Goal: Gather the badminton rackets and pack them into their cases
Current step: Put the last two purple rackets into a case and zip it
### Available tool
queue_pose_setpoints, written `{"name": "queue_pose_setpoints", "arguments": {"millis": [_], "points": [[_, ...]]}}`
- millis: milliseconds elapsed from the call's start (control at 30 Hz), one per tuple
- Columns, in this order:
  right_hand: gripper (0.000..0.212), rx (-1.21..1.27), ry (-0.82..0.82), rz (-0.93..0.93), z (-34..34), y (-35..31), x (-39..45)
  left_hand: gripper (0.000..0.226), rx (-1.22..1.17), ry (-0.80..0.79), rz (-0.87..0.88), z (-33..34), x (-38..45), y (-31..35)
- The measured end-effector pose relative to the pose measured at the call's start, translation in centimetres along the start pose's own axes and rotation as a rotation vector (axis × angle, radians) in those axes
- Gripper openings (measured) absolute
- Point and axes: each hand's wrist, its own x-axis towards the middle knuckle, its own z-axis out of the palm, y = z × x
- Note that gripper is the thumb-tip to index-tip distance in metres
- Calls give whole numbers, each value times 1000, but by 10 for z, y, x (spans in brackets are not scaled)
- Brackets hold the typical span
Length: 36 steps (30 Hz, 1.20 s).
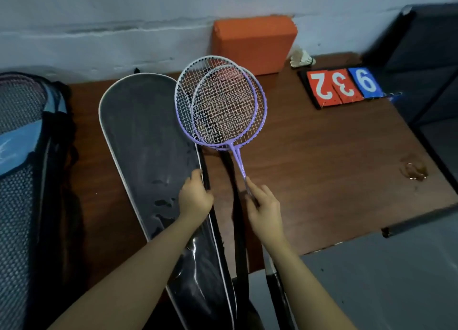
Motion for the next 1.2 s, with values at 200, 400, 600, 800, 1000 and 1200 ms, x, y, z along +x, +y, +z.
{"name": "queue_pose_setpoints", "arguments": {"millis": [200,400,600,800,1000,1200], "points": [[52,42,10,32,0,2,-8,56,-472,-70,-141,-26,2,-2],[54,82,-19,36,2,-2,-14,43,-253,-95,20,-55,-11,-1],[52,56,-29,23,-4,-3,-19,38,-156,122,108,-52,-8,-9],[52,15,-39,32,-18,10,-31,23,-231,163,95,-55,-3,-12],[52,42,-80,45,-19,9,-32,27,-274,302,111,-42,-7,-7],[54,42,-69,147,-21,18,-34,30,-304,363,129,-46,-1,-3]]}}
